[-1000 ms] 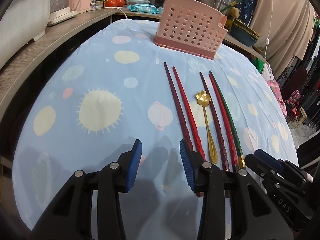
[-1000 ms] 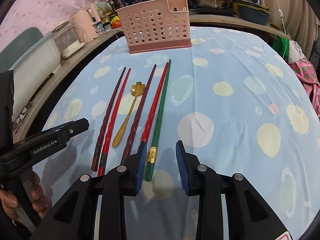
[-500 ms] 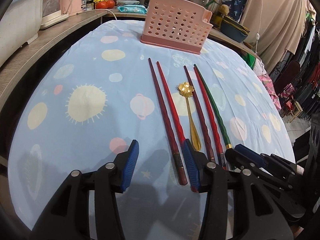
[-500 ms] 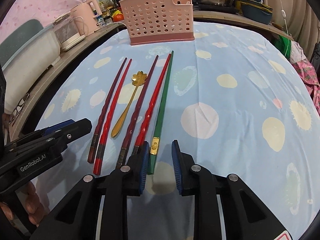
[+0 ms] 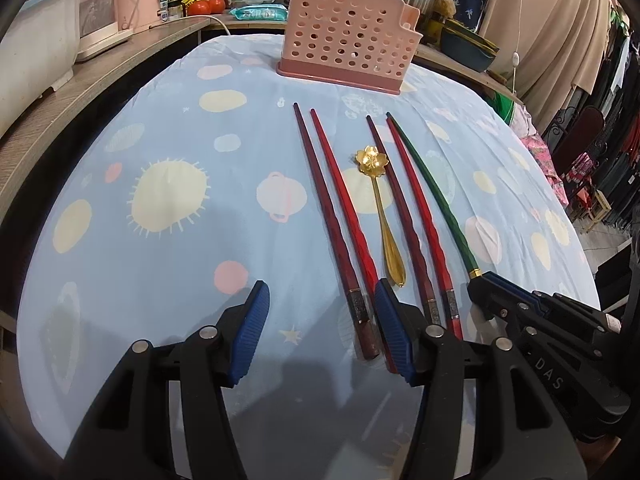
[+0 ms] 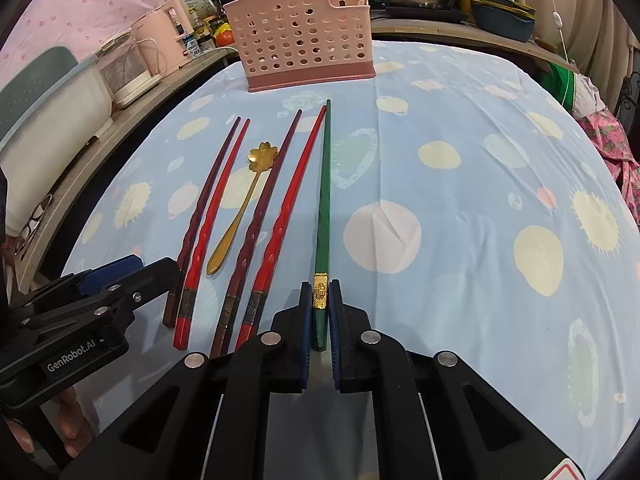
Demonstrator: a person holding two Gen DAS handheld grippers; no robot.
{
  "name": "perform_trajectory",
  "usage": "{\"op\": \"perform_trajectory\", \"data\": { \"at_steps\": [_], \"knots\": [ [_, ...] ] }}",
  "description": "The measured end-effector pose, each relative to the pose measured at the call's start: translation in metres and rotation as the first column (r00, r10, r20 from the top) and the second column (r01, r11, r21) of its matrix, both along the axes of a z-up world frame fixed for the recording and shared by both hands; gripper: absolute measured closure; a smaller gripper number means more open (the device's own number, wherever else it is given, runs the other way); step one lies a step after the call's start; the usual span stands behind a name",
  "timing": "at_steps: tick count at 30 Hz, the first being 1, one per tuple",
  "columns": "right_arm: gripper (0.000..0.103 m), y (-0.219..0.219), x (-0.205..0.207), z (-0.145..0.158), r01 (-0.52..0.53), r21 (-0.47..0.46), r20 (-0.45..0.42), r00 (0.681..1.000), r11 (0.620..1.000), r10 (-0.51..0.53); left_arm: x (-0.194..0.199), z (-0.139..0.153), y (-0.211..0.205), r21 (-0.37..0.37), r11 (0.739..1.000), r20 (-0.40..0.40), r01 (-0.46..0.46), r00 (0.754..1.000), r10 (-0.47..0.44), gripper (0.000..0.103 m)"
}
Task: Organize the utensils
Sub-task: 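Grasp the green chopstick with the right tool while the left tool grasps a dark red chopstick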
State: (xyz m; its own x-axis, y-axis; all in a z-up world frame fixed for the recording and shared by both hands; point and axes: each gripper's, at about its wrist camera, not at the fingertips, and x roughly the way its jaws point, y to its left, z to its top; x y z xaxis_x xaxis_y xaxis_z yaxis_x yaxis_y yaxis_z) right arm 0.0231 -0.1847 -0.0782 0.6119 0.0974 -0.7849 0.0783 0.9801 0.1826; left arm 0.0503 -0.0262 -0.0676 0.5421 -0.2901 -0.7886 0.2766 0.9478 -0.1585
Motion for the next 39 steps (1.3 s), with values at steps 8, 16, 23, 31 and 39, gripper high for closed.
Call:
{"op": "perform_trajectory", "data": {
  "at_steps": [8,16,23,31,39],
  "knots": [
    [0.096,0.000,-0.001,0.000,0.001,0.000,0.000,1.000,1.000,-0.001,-0.001,-0.003,-0.004,0.036,0.999,0.017,0.009,1.000,-0.010,0.052],
    [0.096,-0.001,-0.001,0.000,0.000,0.000,0.000,1.000,1.000,0.000,-0.003,-0.004,-0.001,0.044,0.999,0.029,0.006,1.000,-0.007,0.060],
    [0.096,-0.001,-0.001,0.000,0.001,0.001,0.000,1.000,1.000,-0.001,-0.004,-0.004,0.005,0.043,0.999,0.031,0.004,1.000,-0.005,0.072],
    [0.096,-0.002,-0.001,0.000,0.001,0.001,0.000,1.000,1.000,-0.001,-0.003,-0.004,0.009,0.023,1.000,0.013,0.019,1.000,-0.019,0.095],
    [0.096,-0.007,-0.004,0.003,0.016,0.012,0.001,1.000,1.000,-0.016,-0.004,0.000,0.016,-0.012,1.000,-0.001,0.010,1.000,-0.011,0.096]
  ]
}}
